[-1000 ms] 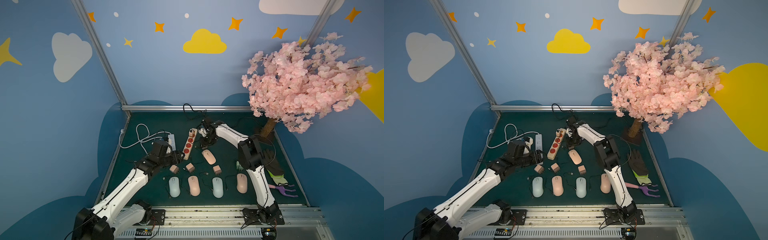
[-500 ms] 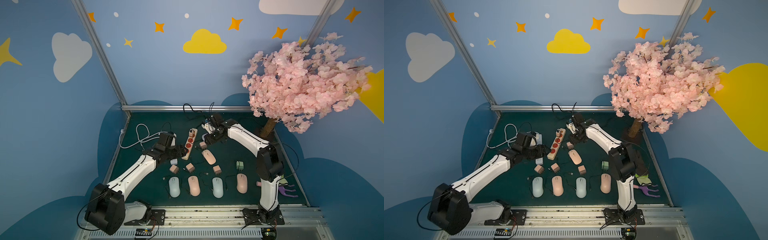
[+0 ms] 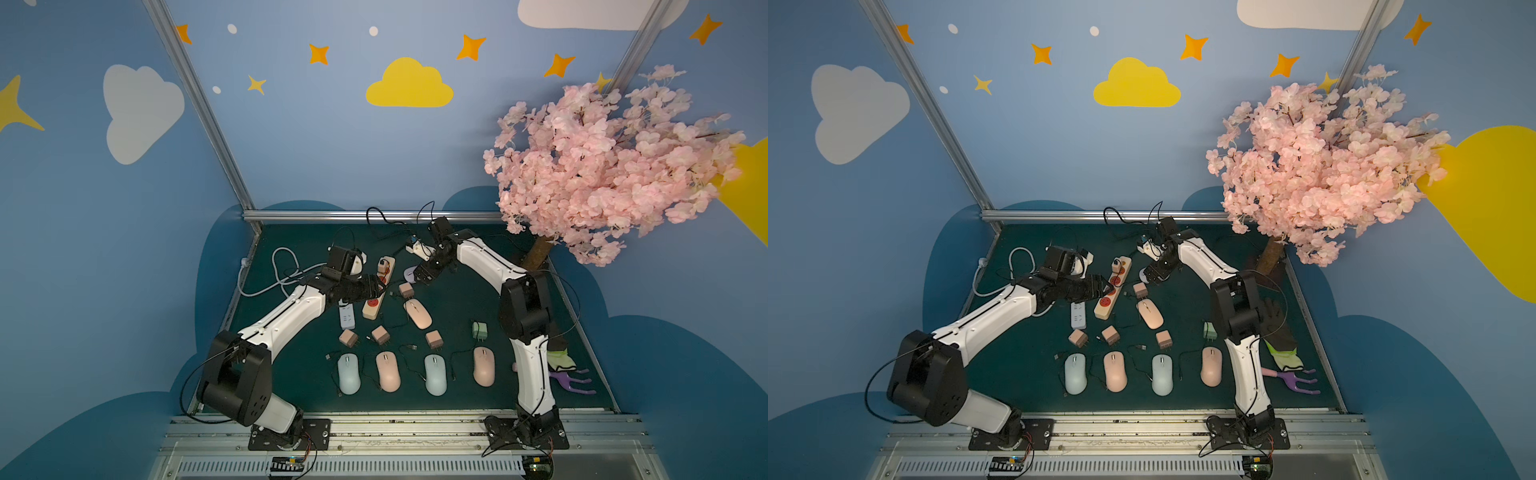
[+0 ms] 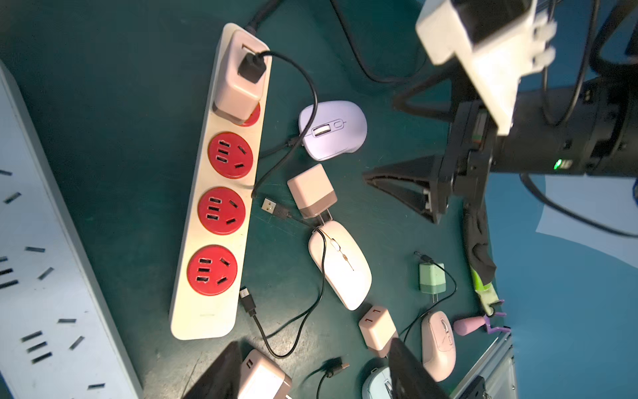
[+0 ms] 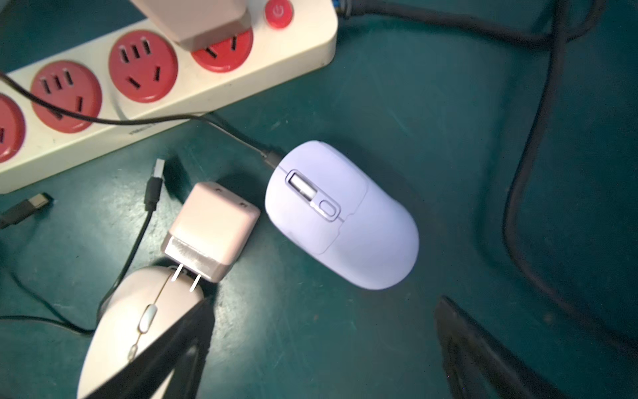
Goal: Unplug the wireless mouse
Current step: Move the mouse to the center of the board.
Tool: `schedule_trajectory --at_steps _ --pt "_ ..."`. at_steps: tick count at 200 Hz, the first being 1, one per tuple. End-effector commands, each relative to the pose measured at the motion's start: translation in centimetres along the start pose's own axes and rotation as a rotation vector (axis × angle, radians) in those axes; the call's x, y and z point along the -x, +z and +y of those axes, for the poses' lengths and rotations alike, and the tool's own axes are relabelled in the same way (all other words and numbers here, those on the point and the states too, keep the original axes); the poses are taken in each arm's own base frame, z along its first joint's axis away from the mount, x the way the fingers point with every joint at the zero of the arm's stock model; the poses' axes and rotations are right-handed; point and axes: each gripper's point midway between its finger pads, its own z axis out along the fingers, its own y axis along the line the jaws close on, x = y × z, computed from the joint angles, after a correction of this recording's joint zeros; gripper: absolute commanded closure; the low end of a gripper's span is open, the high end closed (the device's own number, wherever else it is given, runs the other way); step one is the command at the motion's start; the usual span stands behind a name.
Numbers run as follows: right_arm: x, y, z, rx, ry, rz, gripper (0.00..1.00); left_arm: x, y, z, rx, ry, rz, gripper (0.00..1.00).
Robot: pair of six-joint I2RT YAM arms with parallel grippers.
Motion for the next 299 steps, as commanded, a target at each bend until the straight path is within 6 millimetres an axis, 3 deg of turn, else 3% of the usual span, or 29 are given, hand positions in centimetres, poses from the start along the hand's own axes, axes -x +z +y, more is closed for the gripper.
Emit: schedule_trajectory --at_steps 1,40,71,108,160,226,299 --pt "0.2 0.6 0.2 0.089 -0.088 -0.012 0.01 1.9 -1.1 -0.7 0.01 0.104 -0.072 0.32" --pt "0.3 1.4 -0.1 0.185 -0.13 -0.032 0.02 5.3 0.4 -1.9 -0.036 0.139 -0.076 0.32" --pt "0.8 2.1 -0.2 0.245 -0.105 -0.084 0.01 6.6 1.5 -2.4 -0.057 0.141 -0.066 0.32" --pt "1.6 2.9 -0.7 0.283 -0.118 -0.169 0.01 6.0 2.3 -1.7 -0.049 0.13 -0.039 0.33" --pt "1.4 4.8 -1.8 0.25 -0.147 -0.143 0.01 6.1 2.1 -0.5 -0.048 0.097 -0.035 0.33" --pt "-0.2 6.3 -1.3 0.277 -0.165 -0.096 0.04 5.7 2.0 -0.1 -0.06 0.08 -0.021 0.33" --pt "-2.1 7.2 -0.9 0.266 -0.179 -0.014 0.25 5.4 1.9 0.6 -0.055 0.063 -0.011 0.34"
